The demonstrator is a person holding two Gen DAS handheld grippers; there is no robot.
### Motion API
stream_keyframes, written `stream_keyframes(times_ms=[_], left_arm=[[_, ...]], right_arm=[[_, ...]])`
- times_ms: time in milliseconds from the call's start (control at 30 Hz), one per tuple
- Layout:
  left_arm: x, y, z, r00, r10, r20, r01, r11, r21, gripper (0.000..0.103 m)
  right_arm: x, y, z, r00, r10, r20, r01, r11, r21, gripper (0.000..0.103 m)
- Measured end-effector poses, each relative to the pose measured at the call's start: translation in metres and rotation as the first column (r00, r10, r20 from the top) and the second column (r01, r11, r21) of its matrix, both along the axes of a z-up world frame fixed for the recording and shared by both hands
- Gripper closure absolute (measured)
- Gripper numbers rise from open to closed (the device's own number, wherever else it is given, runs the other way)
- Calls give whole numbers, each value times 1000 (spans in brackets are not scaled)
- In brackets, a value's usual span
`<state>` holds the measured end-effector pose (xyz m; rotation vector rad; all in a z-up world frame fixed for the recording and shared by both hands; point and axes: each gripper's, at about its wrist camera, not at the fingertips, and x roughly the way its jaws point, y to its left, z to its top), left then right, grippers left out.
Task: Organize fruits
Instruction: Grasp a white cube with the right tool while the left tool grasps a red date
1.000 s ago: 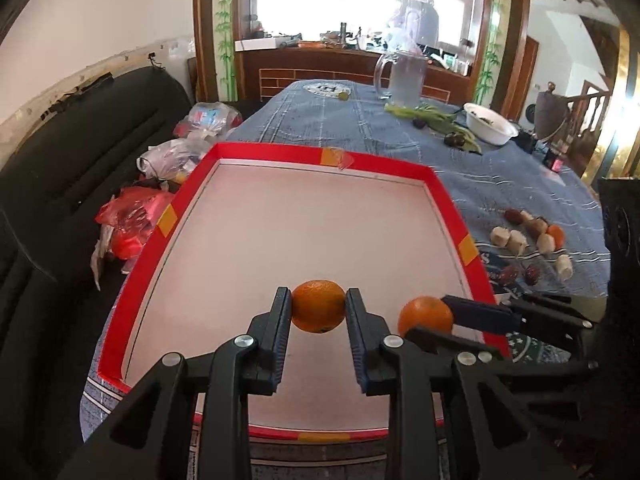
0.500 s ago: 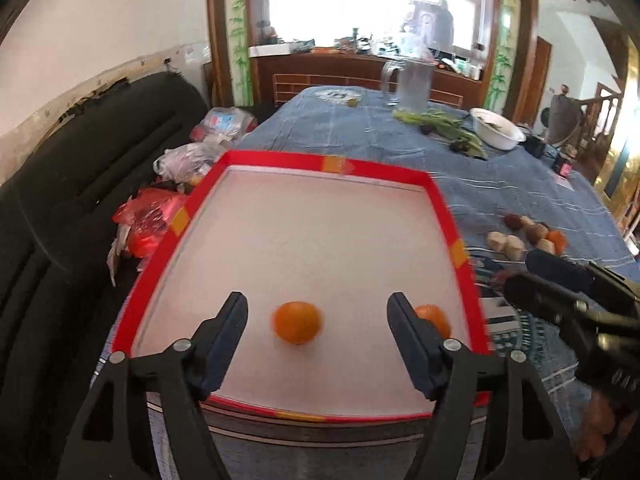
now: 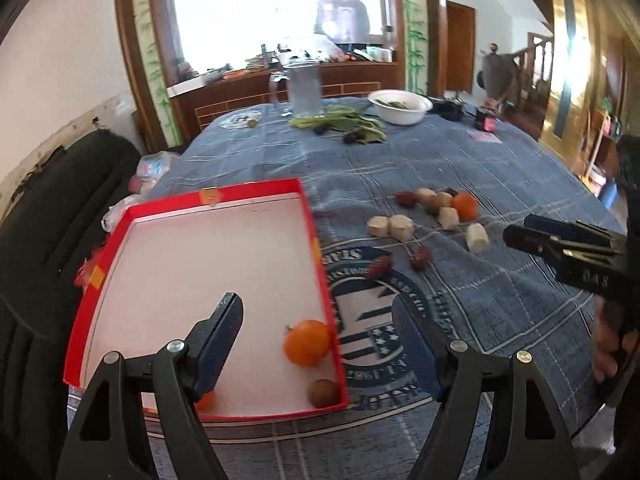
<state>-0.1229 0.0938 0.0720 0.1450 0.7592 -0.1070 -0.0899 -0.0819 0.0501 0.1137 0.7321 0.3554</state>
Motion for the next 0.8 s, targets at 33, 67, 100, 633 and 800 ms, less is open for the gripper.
stream_keyframes(times_ms=[33, 67, 100, 633, 800], left_arm=[[1, -3, -1, 1000, -7, -5, 7, 1000, -1, 26], [1, -7, -1, 1000, -16, -9, 16, 1000, -3, 26], [1, -9, -2, 1000, -25, -11, 25, 1000, -4, 26], [32, -62, -16, 974, -217, -63, 219, 975, 25, 27], [42, -69, -19, 960, -269, -82, 272, 962, 27, 37]], right_arm=[[2, -7, -2, 1000, -14, -10, 14, 1000, 2, 44], [4, -12, -5, 999, -27, -23, 27, 1000, 1, 44], [5, -18, -8, 999, -37, -36, 37, 999, -1, 44], [52, 3, -26, 984, -60, -170, 47, 996, -79, 48], [60, 6, -38, 976, -40, -213, 27, 998, -64, 67]])
